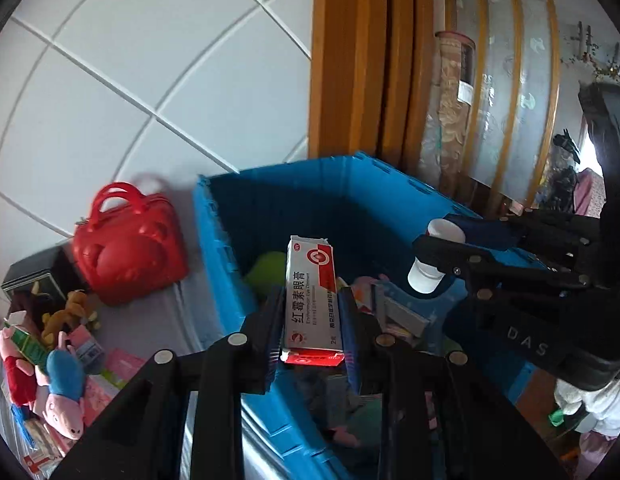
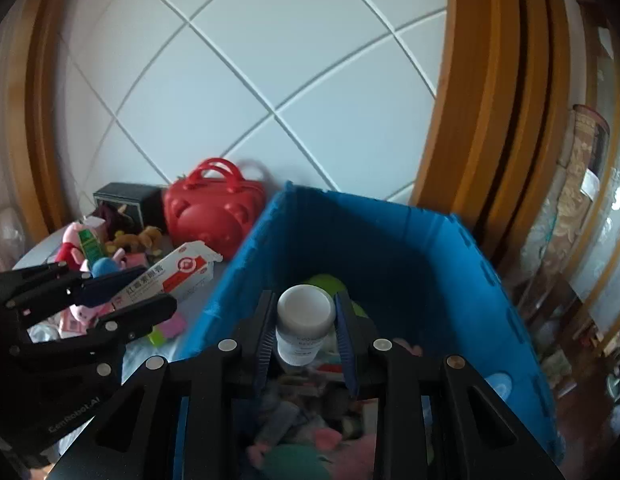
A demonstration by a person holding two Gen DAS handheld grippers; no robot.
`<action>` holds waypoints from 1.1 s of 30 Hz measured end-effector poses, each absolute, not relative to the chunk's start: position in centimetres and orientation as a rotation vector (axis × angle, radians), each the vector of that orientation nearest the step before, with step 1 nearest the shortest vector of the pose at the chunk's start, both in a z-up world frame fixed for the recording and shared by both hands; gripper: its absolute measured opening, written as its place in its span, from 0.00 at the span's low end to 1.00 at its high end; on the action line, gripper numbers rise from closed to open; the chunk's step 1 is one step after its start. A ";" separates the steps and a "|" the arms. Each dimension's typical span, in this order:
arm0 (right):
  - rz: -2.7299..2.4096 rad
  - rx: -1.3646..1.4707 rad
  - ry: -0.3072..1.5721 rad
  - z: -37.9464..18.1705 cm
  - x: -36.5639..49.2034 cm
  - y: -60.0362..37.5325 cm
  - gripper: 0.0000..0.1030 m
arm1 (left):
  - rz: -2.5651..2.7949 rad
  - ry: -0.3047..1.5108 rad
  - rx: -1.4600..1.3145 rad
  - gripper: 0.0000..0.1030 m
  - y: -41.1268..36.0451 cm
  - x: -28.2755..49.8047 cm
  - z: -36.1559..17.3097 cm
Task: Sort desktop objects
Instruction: 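Carry the eye ointment box and bottle into the blue bin and release both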
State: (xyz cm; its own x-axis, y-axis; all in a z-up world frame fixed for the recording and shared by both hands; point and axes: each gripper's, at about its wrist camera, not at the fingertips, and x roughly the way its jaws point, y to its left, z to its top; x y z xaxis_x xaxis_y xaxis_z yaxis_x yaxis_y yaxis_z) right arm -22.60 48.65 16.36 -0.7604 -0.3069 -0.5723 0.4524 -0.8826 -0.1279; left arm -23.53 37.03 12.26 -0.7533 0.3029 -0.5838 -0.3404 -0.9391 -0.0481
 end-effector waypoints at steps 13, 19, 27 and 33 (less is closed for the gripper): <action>-2.459 1.270 0.360 10.6 -35.4 57.1 0.28 | 2.390 0.119 -1.479 0.25 48.0 -36.7 4.1; -2.285 1.541 0.349 4.0 -39.6 56.7 0.28 | 2.293 0.124 -1.672 0.25 48.7 -38.6 -0.8; -2.210 1.698 0.361 0.2 -41.2 57.3 0.28 | 2.310 0.186 -1.781 0.25 48.1 -39.5 -3.0; -2.221 1.712 0.412 0.2 -41.3 57.0 0.28 | 2.290 0.182 -1.820 0.26 48.0 -39.7 -3.2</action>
State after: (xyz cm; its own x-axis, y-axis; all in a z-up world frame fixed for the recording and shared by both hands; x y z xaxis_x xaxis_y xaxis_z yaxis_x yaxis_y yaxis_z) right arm -41.33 56.96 0.24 -0.2410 -0.0653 -0.9683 0.4085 -0.9119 -0.0402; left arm -39.74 47.99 -3.21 -0.2154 0.0872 -0.9726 -0.2396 -0.9703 -0.0339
